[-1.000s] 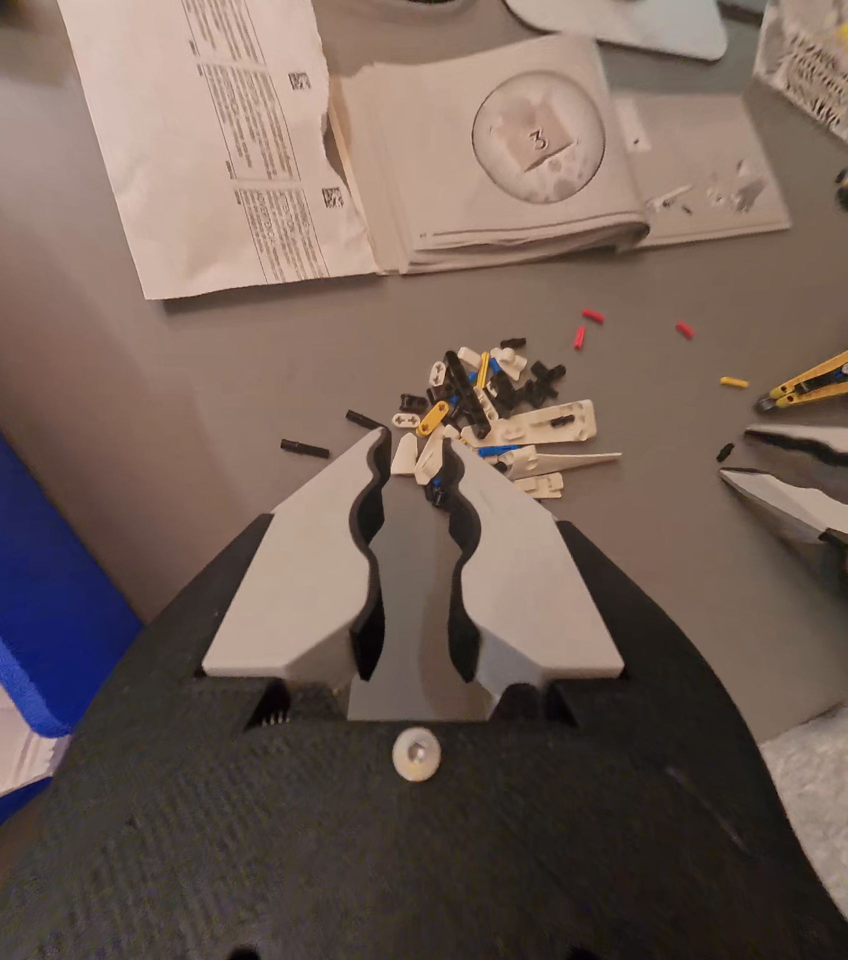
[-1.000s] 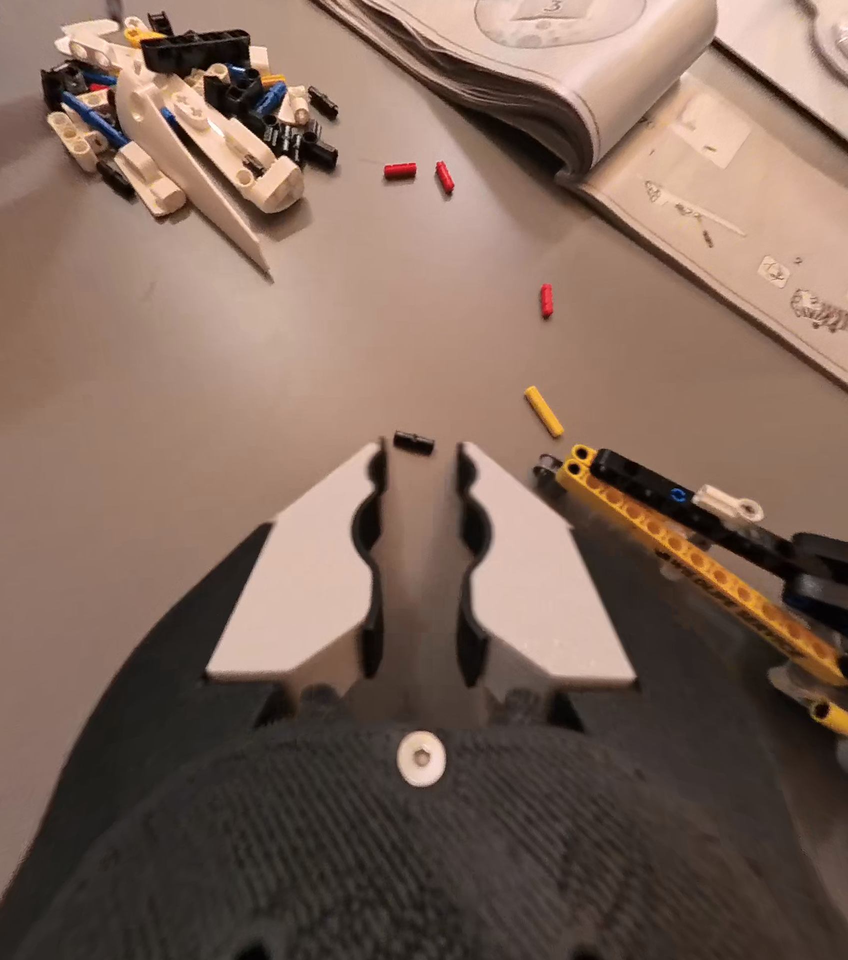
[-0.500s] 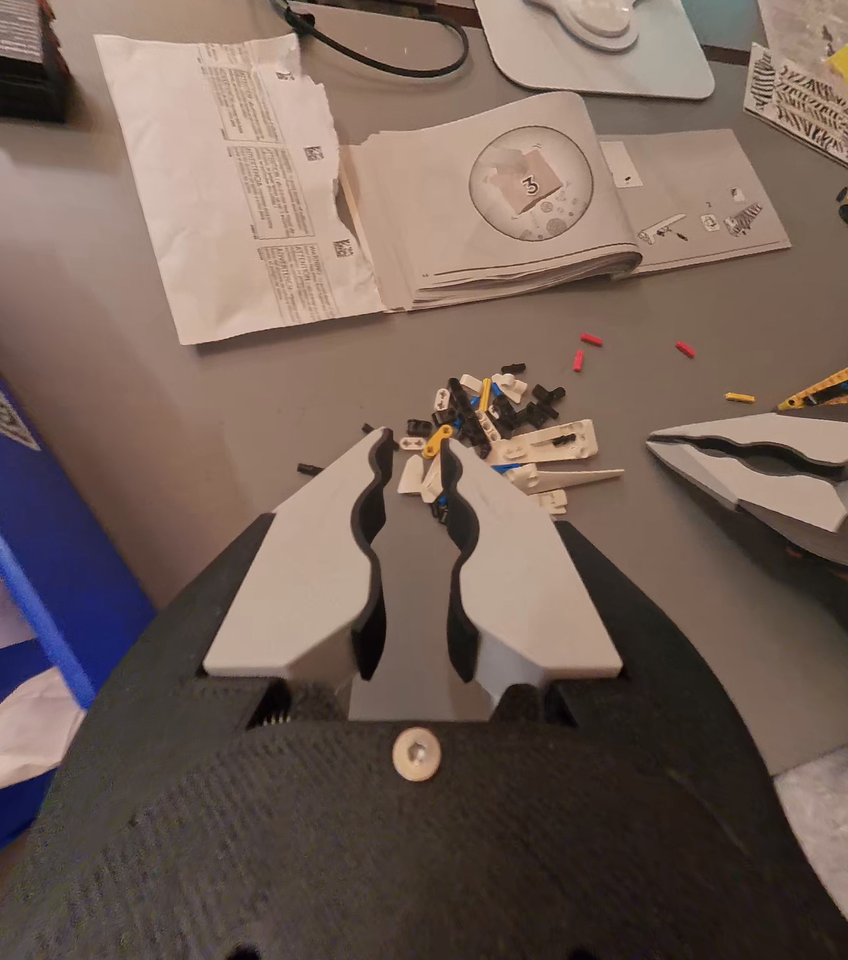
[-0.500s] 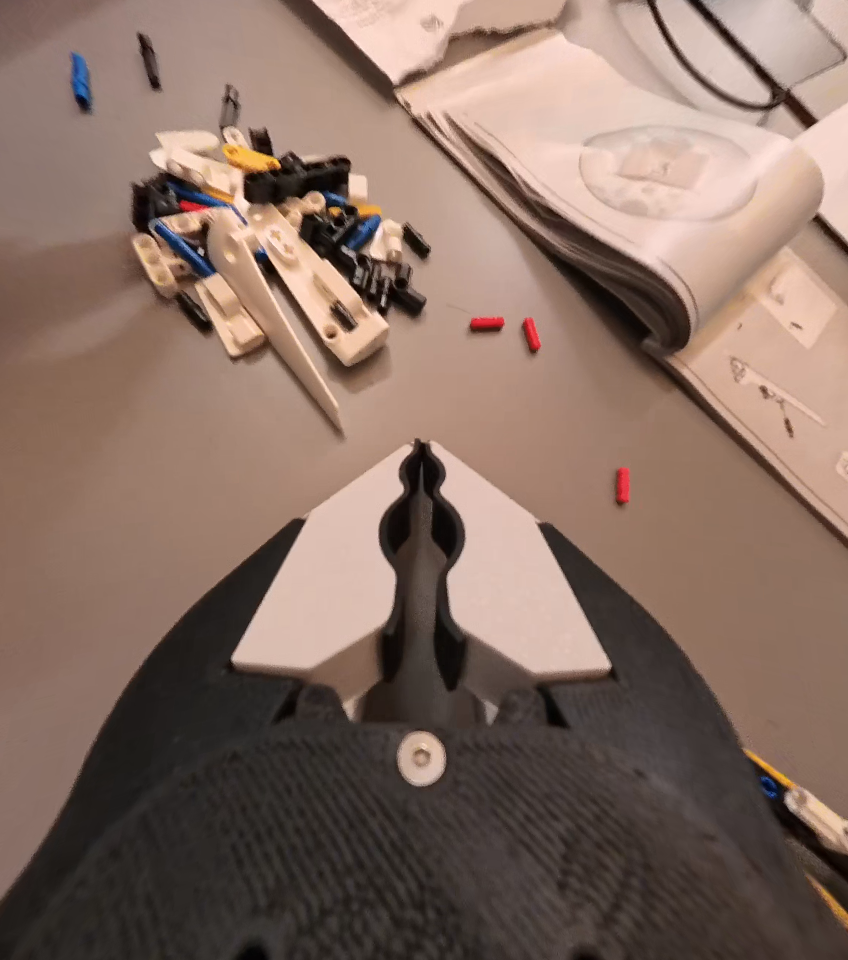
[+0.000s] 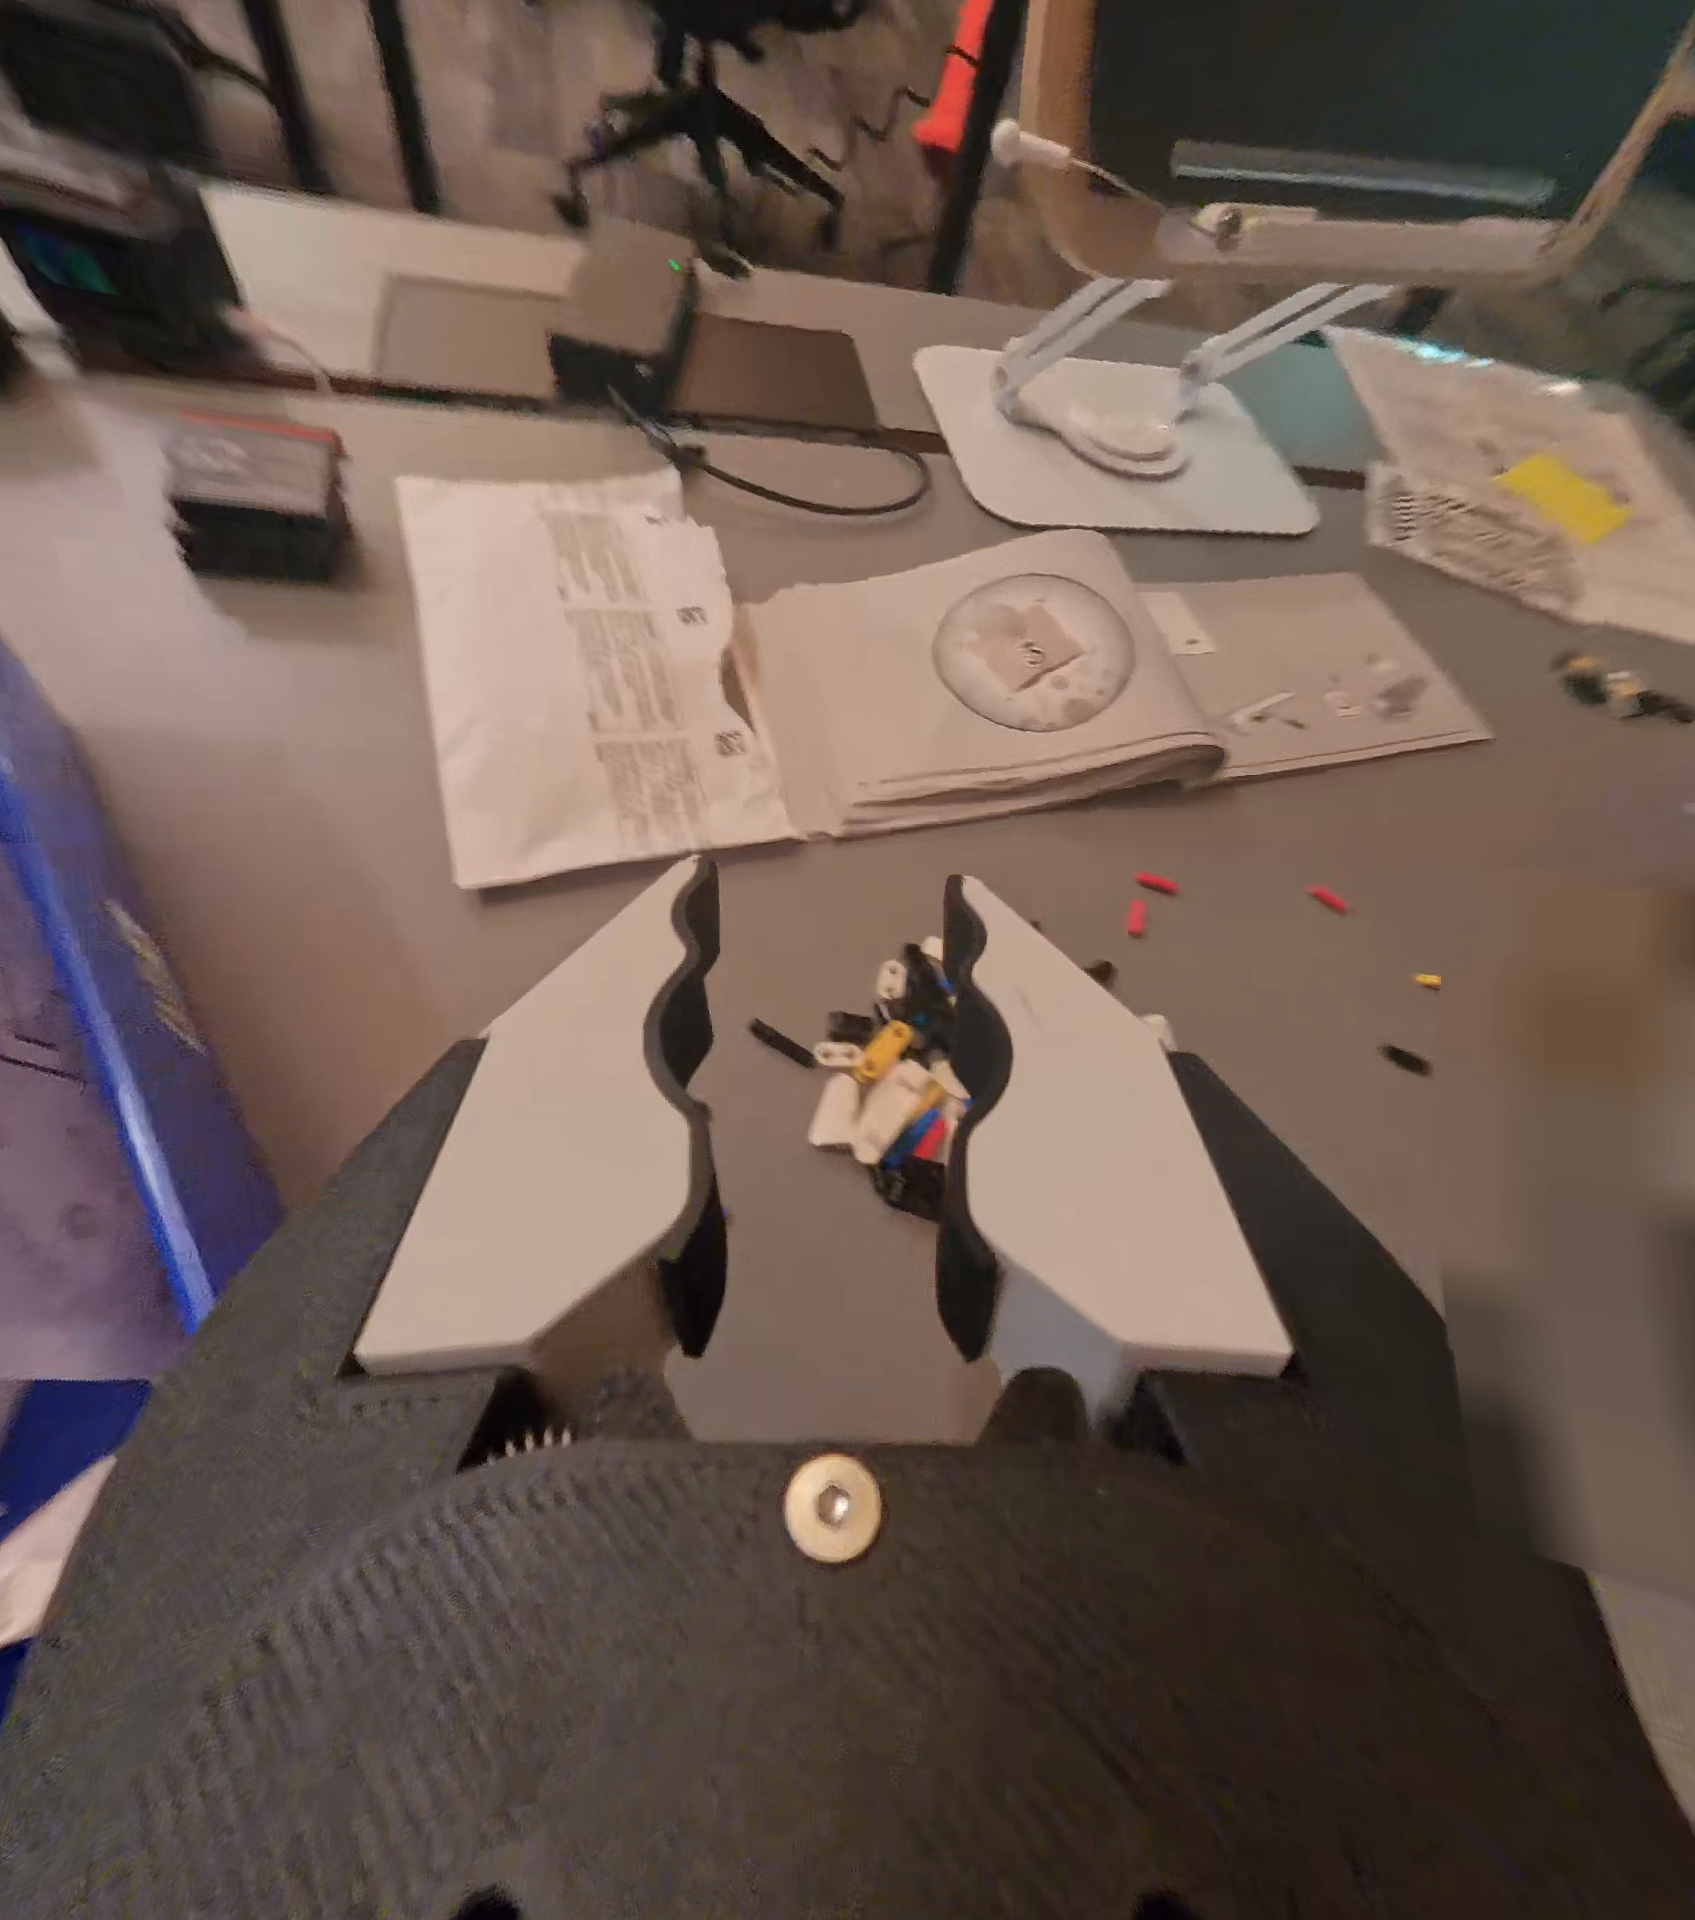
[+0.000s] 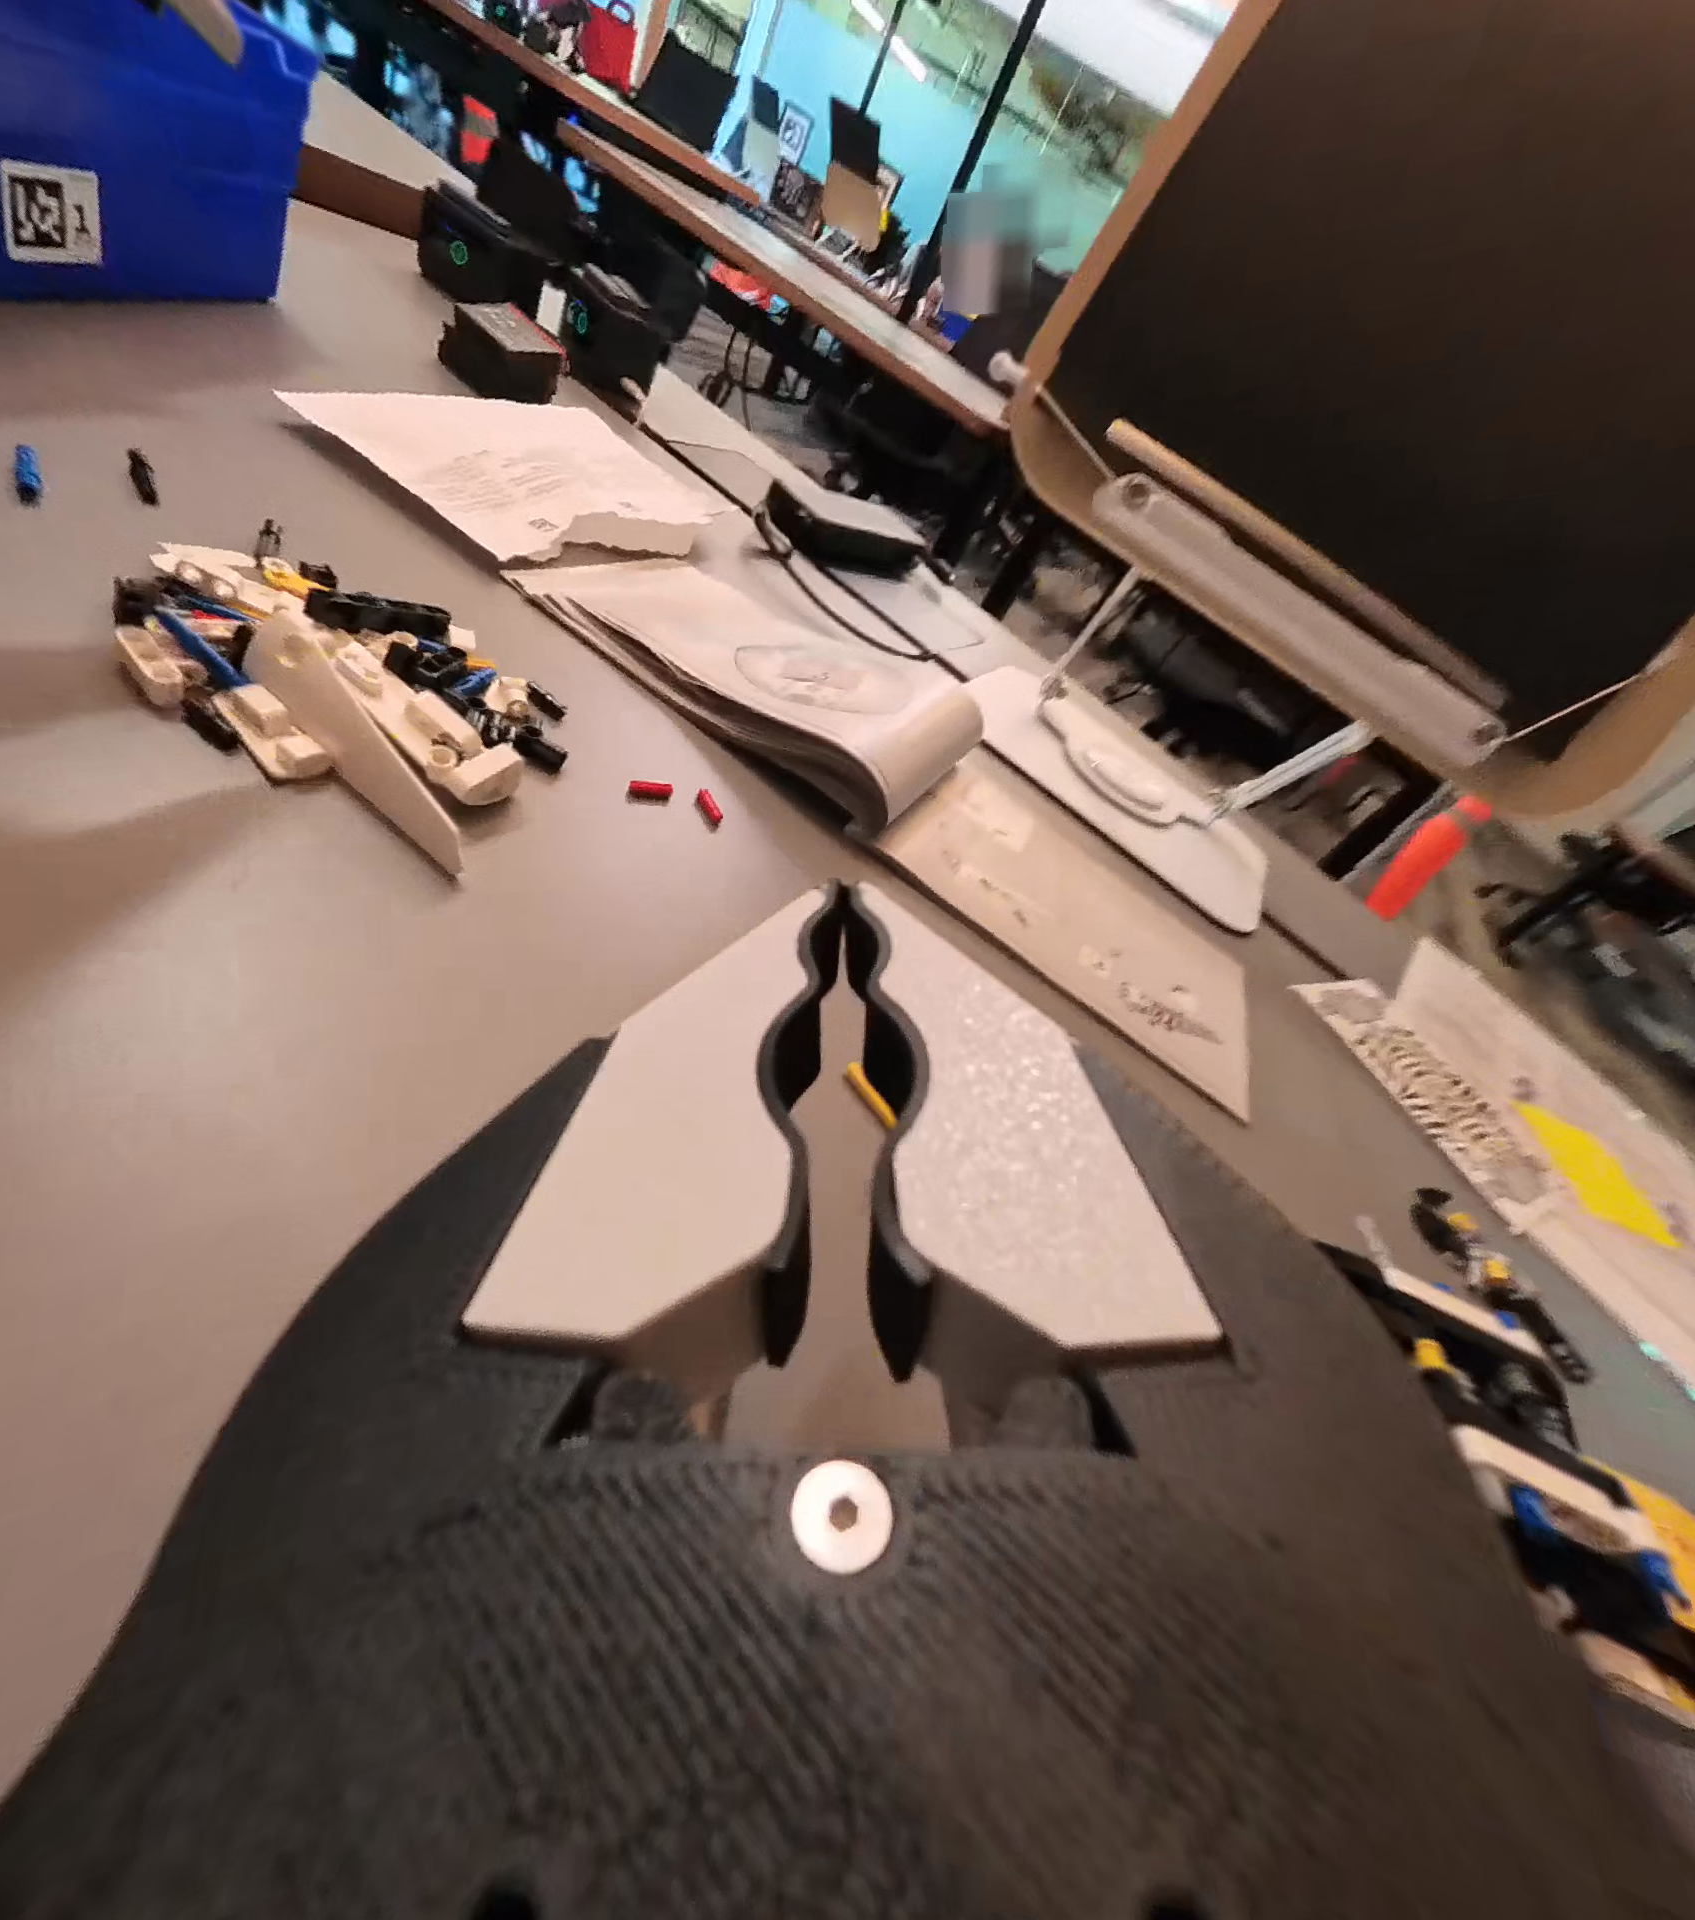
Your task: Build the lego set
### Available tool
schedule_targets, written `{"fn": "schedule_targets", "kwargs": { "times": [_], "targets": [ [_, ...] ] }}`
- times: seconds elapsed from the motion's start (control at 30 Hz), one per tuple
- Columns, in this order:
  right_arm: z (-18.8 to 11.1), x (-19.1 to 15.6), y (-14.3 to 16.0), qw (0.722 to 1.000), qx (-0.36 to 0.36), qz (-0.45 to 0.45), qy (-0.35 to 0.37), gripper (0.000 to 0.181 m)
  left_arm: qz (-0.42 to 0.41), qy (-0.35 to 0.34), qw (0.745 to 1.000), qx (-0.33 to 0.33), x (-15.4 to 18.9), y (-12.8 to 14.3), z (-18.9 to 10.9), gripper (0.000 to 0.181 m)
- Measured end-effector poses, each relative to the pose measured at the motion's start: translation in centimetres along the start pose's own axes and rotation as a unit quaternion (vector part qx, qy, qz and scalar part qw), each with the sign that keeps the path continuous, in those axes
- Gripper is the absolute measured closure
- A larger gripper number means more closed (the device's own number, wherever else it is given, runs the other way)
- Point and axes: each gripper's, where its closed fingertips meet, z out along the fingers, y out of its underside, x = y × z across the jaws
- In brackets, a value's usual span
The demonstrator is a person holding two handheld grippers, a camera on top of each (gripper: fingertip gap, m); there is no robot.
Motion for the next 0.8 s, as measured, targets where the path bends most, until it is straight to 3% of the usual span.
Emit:
{"fn": "schedule_targets", "kwargs": {
  "times": [0.03,0.1,0.13,0.2,0.37,0.43,0.57,0.8],
  "targets": [
    [-0.1,-0.1,-0.1,1.000,0.004,-0.016,0.008,0.181,0.026,-0.021,0.999,0.015,0.1,-0.3,0.2,0.143],
    [0.0,-0.8,0.1,0.999,0.002,-0.051,0.005,0.172,0.052,-0.035,0.997,0.054,1.3,-0.8,0.7,0.181],
    [0.0,-1.1,0.3,0.997,-0.003,-0.073,0.004,0.181,0.054,-0.022,0.995,0.077,2.4,-0.8,1.0,0.181],
    [0.3,-0.8,0.9,0.993,-0.018,-0.110,0.031,0.181,0.071,0.015,0.992,0.106,4.9,-0.3,1.8,0.181],
    [0.5,0.9,1.3,0.994,-0.037,-0.076,0.064,0.181,-0.022,0.181,0.981,0.061,11.9,2.3,3.5,0.181],
    [0.4,1.9,1.5,0.997,-0.039,-0.026,0.063,0.181,-0.028,0.164,0.984,0.057,12.8,2.9,4.4,0.181],
    [0.4,3.7,2.0,0.995,-0.046,0.061,0.061,0.181,0.094,0.091,0.988,0.083,15.0,4.1,5.7,0.181],
    [0.5,4.6,2.6,0.990,-0.056,0.116,0.052,0.181,0.112,0.114,0.984,0.075,19.1,6.5,6.3,0.181]
  ]
}}
